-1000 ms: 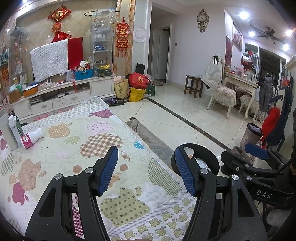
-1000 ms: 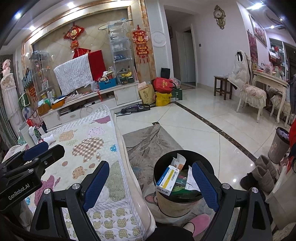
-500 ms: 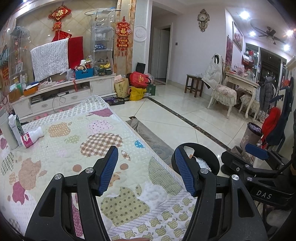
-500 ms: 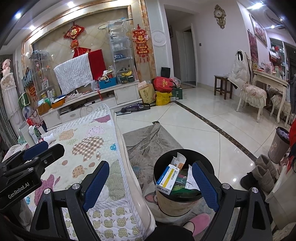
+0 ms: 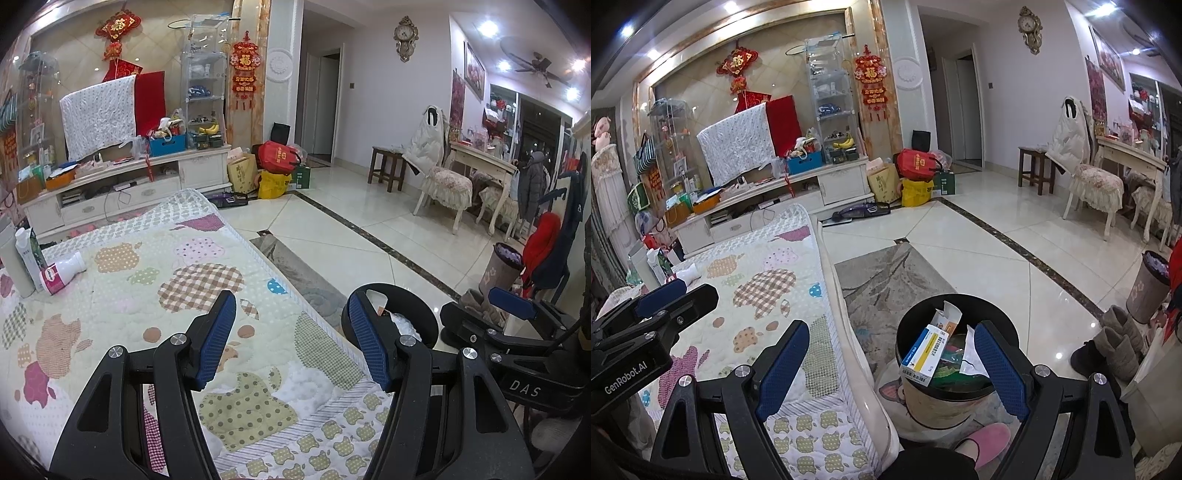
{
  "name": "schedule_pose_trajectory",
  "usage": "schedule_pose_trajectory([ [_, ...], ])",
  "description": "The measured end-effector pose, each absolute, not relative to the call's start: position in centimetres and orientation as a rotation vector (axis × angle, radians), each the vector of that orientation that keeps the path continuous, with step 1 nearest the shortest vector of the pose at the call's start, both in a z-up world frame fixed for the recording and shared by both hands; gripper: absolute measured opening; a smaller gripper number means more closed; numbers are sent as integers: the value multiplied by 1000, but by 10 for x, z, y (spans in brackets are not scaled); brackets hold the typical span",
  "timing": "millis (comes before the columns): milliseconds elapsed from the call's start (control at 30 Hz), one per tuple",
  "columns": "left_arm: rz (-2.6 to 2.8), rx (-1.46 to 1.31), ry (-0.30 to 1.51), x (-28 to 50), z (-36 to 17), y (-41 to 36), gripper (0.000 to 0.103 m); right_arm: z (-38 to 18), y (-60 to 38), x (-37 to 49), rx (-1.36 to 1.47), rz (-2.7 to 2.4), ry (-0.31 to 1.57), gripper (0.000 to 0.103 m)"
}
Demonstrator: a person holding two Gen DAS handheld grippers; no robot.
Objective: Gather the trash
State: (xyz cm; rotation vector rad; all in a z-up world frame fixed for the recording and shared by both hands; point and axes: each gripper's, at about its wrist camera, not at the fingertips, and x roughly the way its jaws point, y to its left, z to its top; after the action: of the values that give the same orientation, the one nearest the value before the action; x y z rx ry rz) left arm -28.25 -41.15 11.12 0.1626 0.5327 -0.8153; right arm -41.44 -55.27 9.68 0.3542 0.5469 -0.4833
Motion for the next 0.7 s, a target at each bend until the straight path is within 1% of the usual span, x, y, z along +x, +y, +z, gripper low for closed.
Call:
schedule_pose_trajectory([
  [700,-833,169,550,-280,107,-416,63,94,-556,-414,357,-482,556,89],
])
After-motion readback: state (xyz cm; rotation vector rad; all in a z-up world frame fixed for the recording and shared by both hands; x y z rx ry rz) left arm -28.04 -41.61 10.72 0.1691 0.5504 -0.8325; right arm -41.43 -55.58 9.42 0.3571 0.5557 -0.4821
